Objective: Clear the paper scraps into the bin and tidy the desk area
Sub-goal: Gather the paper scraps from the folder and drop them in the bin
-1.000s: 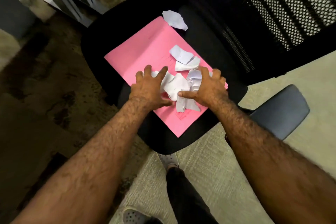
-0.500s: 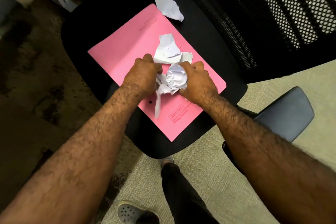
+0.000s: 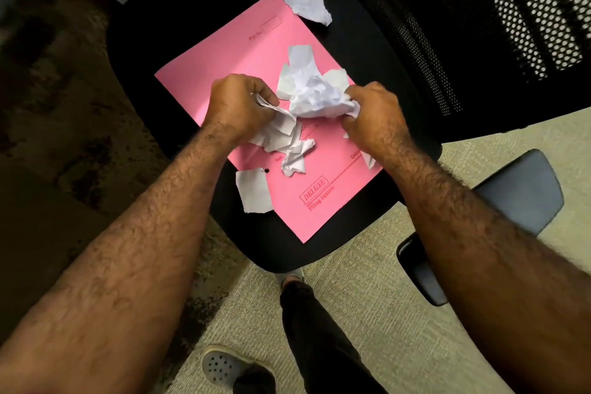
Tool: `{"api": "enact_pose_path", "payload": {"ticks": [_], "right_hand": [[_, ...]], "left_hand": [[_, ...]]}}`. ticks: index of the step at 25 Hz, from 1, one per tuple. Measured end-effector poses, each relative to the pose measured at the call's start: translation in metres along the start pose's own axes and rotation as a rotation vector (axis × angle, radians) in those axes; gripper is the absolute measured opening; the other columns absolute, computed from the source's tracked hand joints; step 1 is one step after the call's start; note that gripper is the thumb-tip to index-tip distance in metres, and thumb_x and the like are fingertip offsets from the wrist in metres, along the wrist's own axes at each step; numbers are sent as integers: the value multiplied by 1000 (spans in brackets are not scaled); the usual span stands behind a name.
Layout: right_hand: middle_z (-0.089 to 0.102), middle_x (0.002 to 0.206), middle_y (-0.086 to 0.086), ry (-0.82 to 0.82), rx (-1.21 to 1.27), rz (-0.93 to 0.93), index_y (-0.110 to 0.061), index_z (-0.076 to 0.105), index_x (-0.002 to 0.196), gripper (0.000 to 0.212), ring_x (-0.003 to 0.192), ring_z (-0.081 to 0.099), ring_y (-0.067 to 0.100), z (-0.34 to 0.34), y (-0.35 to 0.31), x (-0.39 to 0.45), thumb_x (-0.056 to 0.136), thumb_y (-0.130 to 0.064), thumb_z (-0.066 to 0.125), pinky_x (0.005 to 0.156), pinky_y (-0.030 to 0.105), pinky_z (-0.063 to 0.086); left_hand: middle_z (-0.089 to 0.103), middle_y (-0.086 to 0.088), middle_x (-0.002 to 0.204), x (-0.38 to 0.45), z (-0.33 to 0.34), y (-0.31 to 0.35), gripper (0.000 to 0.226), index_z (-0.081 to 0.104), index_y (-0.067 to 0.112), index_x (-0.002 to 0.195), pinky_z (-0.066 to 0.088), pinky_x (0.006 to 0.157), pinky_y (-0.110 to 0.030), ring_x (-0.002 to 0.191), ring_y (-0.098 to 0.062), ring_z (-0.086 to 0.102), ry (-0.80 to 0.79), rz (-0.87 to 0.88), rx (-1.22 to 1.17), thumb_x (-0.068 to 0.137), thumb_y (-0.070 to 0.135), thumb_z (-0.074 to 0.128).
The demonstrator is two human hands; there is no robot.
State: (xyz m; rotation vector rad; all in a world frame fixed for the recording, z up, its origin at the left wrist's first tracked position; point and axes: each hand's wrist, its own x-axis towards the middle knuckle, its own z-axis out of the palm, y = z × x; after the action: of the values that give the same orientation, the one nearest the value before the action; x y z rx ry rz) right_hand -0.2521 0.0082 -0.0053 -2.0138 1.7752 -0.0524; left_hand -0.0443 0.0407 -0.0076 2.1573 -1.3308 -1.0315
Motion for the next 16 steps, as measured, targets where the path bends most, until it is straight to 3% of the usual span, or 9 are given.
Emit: {"api": "enact_pose_path", "payload": {"ticks": [3,5,8,10,12,14,16], "right_hand": [[57,112,8,11,24,41,-19,65,102,21,90,51,16,-2,5,2,82,-13,68,70,25,38],[57,112,6,-33,50,37,-19,56,106,31,93,56,19,-2,5,2,79,-15,72,70,27,41],[56,116,7,-114,68,13,-24,33,131,72,99,61,28,-5,0,1,74,-16,77,74,34,48],[56,121,11,-167,-21,-26,-33,7,146,105,98,61,31,-8,-7,4,72,-18,79,76,41,50],[55,117,14,-209,-167,-104,-44,-13,146,123,90,61,30,-9,-15,6,70,-18,82,70,42,51],[54,114,14,-219,-278,-229,-51,-18,142,125,82,61,30,-7,-22,8,73,-19,81,66,42,55],[53,114,13,-209,-320,-373,-52,-8,144,108,81,61,30,-4,-26,9,80,-25,75,64,39,54]], "left_hand": [[68,1,77,-5,-5,0,19,71,26,71,58,63,-32,72,-19,64,18,-68,-157,70,8,78],[68,-2,89,-6,-6,-3,17,73,23,78,57,69,-34,82,-19,64,11,-35,-87,72,8,77],[56,-3,114,-6,-10,-8,28,70,24,97,45,78,-30,103,-19,51,-71,143,205,73,10,76],[45,-4,131,-6,-12,-9,53,59,31,120,45,88,-37,119,-24,41,-210,227,393,72,20,78],[35,-3,141,-5,-12,-8,78,40,41,136,46,90,-48,127,-28,33,-311,248,541,69,35,81],[32,-1,142,-5,-7,-6,86,33,44,140,48,83,-48,126,-28,33,-324,286,665,68,43,81],[37,-3,138,-5,-2,-6,78,41,39,137,47,71,-41,119,-28,38,-290,344,733,69,42,80]]}}
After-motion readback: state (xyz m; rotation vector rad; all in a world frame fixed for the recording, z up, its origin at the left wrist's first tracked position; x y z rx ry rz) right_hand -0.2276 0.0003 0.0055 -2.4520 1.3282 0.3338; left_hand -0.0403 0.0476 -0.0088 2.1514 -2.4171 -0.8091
